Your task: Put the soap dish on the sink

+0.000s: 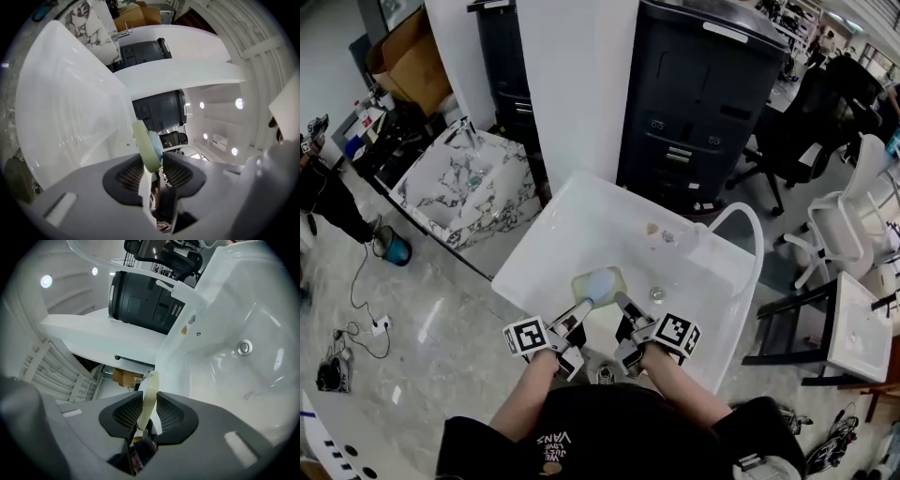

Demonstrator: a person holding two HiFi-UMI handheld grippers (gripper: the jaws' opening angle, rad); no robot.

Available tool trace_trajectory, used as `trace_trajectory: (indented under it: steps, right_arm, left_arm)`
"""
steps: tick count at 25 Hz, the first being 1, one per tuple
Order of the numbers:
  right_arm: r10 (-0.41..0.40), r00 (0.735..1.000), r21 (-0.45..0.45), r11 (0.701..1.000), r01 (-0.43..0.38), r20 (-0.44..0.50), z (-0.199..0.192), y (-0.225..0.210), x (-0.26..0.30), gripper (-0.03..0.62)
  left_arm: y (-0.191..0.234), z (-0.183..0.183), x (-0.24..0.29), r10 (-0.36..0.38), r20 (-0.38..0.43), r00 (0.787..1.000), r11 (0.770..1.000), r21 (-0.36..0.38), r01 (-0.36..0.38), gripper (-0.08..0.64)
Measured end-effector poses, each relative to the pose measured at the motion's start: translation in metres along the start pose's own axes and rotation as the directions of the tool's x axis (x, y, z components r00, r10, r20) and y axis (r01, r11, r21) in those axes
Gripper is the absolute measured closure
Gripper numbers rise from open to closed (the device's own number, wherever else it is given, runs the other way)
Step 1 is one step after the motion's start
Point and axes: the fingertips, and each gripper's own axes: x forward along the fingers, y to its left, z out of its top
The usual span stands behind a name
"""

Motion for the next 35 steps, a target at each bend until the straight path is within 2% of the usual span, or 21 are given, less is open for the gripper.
trace_trajectory:
  steps: [7,10,16,26,35]
  right_arm:
    - [-0.019,0.997,0.023,1.0,0.017,0.08,0.012,0.001,0.031,0.509]
    - [-0.022,0.994,0.029,0.999,0.019,0.111,0.018,0.002,0.045,0.508]
    - [-0.035,0.984,0.046,0.999,0.028,0.173,0.032,0.002,0.066,0.508]
    - [-0.072,0.956,0.057,0.997,0.058,0.283,0.057,-0.004,0.09,0.508]
    - [-0.101,0.928,0.088,0.993,0.074,0.359,0.075,-0.013,0.103,0.508]
  left_arm:
    - [0.01,0.034,0.017,-0.015,-0.075,0.997,1.0,-0.001,0.015,0.385]
    - [0.02,0.048,0.022,0.014,-0.11,0.994,1.0,0.005,-0.014,0.385]
    - [0.027,0.074,0.04,0.007,-0.171,0.985,1.0,0.022,-0.003,0.385]
    - [0.039,0.102,0.076,-0.017,-0.303,0.953,0.999,0.041,0.031,0.385]
    - [0.052,0.115,0.102,-0.026,-0.364,0.931,0.999,0.016,0.034,0.387]
